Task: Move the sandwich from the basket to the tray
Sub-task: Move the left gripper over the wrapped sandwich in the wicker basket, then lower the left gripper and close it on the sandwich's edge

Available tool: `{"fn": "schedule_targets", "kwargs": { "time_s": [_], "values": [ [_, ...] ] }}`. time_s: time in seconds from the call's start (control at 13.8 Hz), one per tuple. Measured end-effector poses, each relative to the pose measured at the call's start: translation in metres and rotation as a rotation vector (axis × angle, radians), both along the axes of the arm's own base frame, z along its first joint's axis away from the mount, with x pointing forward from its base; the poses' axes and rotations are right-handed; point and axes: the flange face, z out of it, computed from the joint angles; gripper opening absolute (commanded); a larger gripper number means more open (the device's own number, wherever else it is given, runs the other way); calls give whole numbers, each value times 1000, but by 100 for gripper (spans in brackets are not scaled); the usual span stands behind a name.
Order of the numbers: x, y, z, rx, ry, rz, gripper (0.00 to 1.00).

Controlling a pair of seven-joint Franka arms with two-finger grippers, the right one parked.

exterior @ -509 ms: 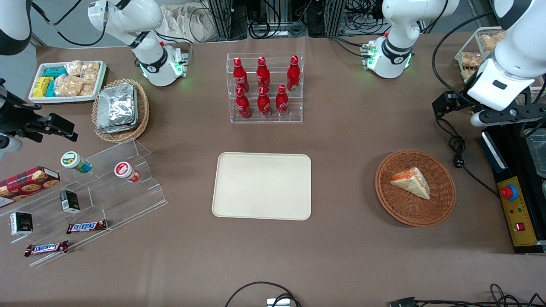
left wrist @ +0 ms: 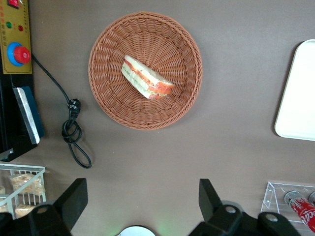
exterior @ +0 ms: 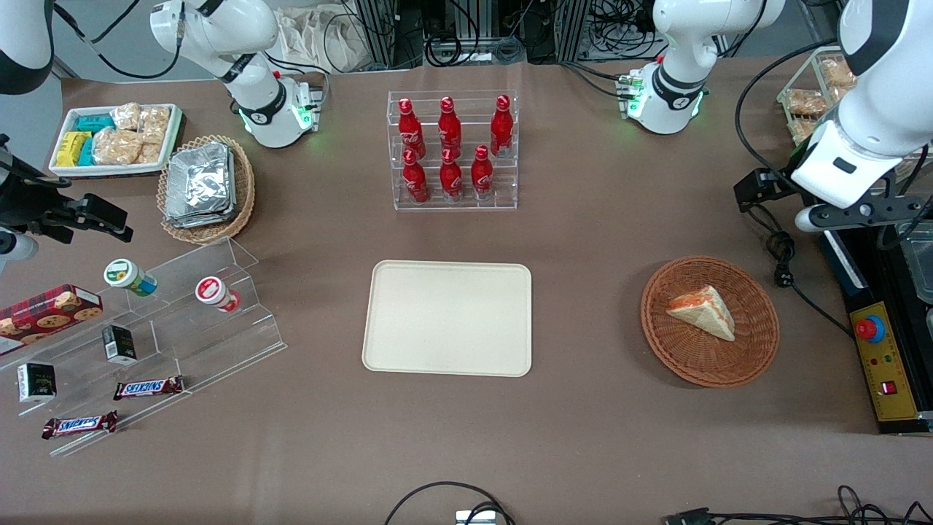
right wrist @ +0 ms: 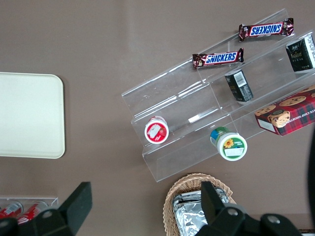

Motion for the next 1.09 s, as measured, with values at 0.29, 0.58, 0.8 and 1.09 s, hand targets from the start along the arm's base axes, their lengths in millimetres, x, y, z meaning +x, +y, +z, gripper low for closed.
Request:
{"fn": "schedule_targets", "kwargs": {
  "time_s": [0.29, 0.58, 0.8, 1.09],
  "values": [
    [36, 24, -42, -4, -33, 385, 100],
    [71, 36, -126, 88, -12, 817, 100],
    [85, 37, -200, 157, 30, 1077, 100],
    [94, 31, -266, 147, -9, 1222, 100]
  ]
}}
